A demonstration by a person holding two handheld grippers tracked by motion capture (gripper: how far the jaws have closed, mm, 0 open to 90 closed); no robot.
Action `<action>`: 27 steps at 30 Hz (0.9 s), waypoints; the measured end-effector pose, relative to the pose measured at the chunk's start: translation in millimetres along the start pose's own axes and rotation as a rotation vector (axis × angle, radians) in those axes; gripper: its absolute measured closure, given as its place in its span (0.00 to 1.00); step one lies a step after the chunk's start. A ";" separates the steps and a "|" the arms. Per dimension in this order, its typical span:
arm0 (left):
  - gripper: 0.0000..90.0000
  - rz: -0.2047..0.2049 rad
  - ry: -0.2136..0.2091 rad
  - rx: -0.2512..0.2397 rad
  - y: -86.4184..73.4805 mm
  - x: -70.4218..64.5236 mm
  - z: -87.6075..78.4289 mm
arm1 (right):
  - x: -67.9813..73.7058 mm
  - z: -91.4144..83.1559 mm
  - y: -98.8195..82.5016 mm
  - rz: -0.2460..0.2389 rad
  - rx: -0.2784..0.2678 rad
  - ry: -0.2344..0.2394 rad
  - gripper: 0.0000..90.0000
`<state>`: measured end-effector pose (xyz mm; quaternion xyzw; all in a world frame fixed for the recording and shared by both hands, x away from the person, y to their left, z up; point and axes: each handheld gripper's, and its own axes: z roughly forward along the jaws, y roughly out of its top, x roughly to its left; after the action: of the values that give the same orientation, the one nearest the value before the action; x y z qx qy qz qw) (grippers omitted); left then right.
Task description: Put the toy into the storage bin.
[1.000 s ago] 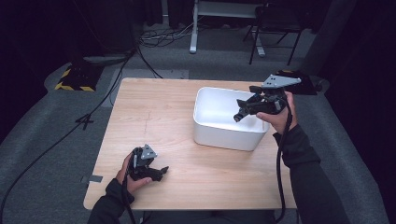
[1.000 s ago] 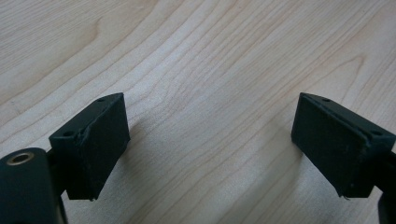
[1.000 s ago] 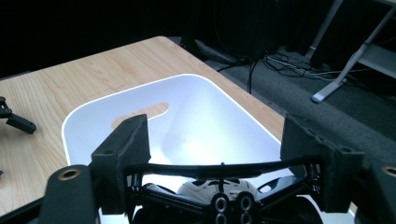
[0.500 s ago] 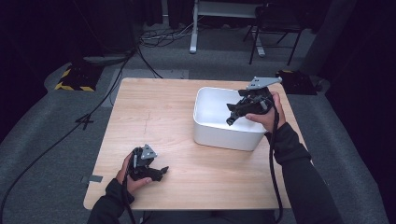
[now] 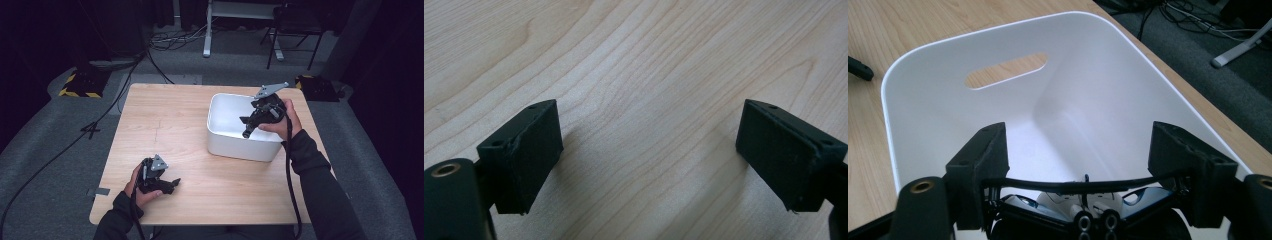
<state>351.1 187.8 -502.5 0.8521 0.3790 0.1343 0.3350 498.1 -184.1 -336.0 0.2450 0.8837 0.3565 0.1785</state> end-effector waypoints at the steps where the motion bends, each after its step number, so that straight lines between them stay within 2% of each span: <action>1: 0.13 0.000 0.001 0.001 0.0 0.0 -0.1 | 0.7 0.9 0.1 0.001 0.006 0.001 0.27; 11: 0.13 0.000 0.002 0.001 0.0 0.0 -0.1 | 0.8 6.1 -2.4 -0.010 0.072 0.006 0.27; 17: 0.13 0.000 0.001 0.001 0.0 0.0 -0.1 | -1.2 6.6 -5.0 -0.034 0.116 0.001 0.27; 23: 0.13 -0.002 -0.003 0.000 0.0 -0.1 0.1 | -3.0 5.3 -9.4 -0.026 0.140 0.012 0.27; 27: 0.13 -0.002 -0.003 0.000 0.0 -0.1 0.1 | -4.2 4.0 -12.4 -0.038 0.151 0.009 0.27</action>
<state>351.1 187.8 -502.5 0.8520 0.3794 0.1327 0.3356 499.7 -192.0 -347.0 0.2394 0.9134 0.2863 0.1623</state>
